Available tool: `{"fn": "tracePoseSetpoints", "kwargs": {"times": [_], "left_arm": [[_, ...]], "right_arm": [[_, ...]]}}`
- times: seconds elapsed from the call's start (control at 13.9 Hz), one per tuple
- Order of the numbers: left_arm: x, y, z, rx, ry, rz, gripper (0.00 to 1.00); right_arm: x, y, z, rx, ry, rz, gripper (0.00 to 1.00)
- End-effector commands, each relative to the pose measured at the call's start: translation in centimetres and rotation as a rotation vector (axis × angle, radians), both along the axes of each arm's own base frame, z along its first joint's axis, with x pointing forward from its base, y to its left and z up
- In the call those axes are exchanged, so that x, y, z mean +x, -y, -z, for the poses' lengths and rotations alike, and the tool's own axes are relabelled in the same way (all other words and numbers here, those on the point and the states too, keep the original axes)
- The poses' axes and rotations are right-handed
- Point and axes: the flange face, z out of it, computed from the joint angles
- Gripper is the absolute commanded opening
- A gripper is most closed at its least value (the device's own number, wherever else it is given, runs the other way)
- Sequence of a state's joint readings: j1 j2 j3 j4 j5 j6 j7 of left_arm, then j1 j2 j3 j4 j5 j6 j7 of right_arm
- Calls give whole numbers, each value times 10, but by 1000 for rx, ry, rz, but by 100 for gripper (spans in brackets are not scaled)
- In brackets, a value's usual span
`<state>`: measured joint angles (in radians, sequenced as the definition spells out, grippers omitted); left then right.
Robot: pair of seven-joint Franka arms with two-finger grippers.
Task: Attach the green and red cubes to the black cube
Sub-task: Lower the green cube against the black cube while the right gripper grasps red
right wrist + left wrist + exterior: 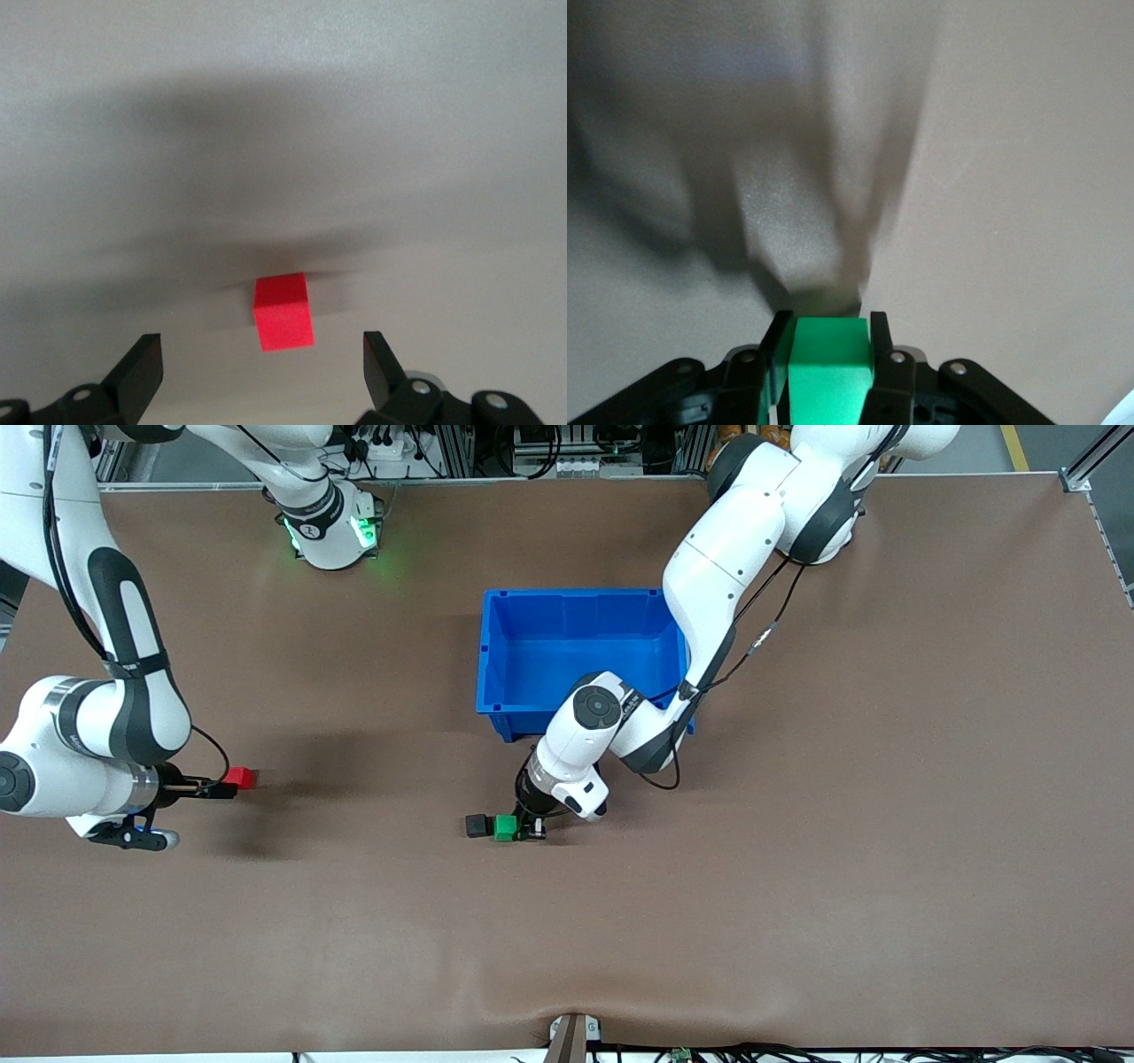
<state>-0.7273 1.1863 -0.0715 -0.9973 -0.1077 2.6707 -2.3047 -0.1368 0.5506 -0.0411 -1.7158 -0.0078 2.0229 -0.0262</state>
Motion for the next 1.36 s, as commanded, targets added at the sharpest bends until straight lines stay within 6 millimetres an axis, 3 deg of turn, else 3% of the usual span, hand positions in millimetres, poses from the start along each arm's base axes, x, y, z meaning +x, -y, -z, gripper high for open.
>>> {"fn": "tracePoseSetpoints", "kwargs": {"times": [0.0,1.22,1.29], "left_arm": [[0,10,9,-27,14,-17,0],[-10,20,12,-37,10,-3,0],[-9,19,12,-38,10,-3,5]], "right_arm": [[-1,3,6,13,22,-6,100],[-17,8,55,11,52,-19,100],[-17,7,56,12,49,-19,100]]}}
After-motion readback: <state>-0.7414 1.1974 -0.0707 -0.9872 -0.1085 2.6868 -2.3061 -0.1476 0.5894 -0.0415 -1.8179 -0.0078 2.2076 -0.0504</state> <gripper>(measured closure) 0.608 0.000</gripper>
